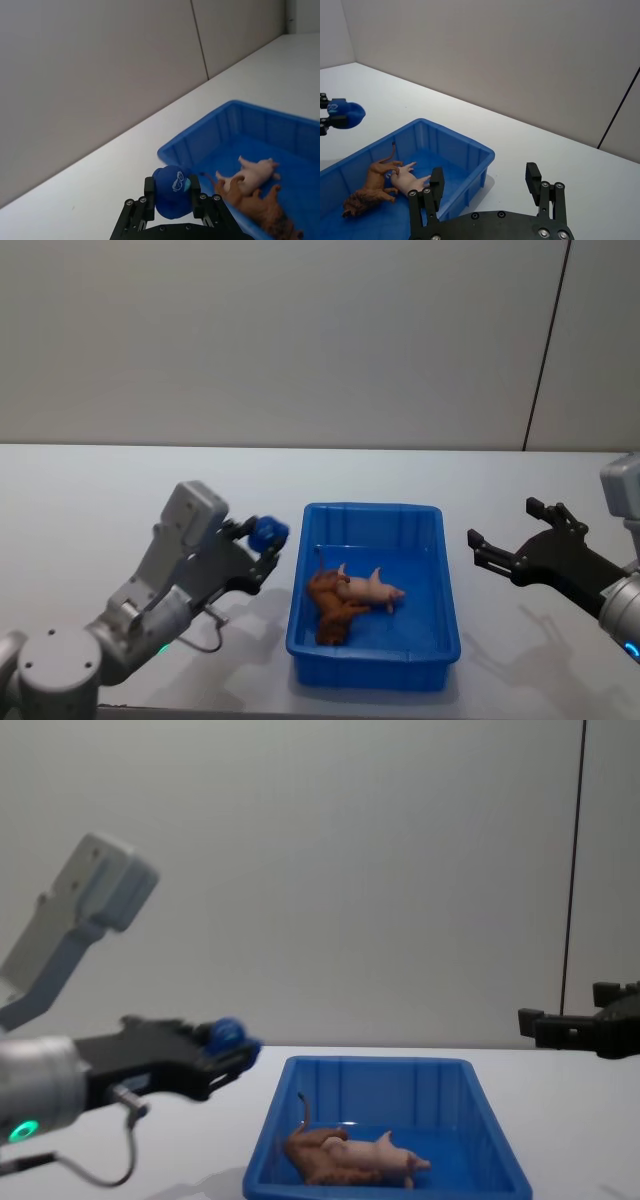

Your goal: Pick up the two dolls from the table and place them into the box.

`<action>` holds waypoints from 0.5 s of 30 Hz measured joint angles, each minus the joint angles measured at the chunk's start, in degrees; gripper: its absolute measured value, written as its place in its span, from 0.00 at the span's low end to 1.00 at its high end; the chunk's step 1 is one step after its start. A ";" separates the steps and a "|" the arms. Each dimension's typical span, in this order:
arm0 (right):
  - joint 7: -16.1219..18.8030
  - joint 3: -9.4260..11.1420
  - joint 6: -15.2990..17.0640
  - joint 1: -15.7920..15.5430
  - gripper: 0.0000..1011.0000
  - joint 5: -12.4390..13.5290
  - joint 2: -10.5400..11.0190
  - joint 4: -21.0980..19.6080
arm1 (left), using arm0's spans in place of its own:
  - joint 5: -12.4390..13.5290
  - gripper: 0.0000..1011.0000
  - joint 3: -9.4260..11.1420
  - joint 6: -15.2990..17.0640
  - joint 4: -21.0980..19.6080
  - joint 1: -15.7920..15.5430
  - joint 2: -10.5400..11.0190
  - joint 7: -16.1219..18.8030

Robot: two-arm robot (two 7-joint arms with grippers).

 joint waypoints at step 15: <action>0.00 0.00 0.00 0.00 0.99 0.00 0.00 0.00 | 2.15 0.53 2.92 -2.70 2.78 -5.35 -5.74 -4.88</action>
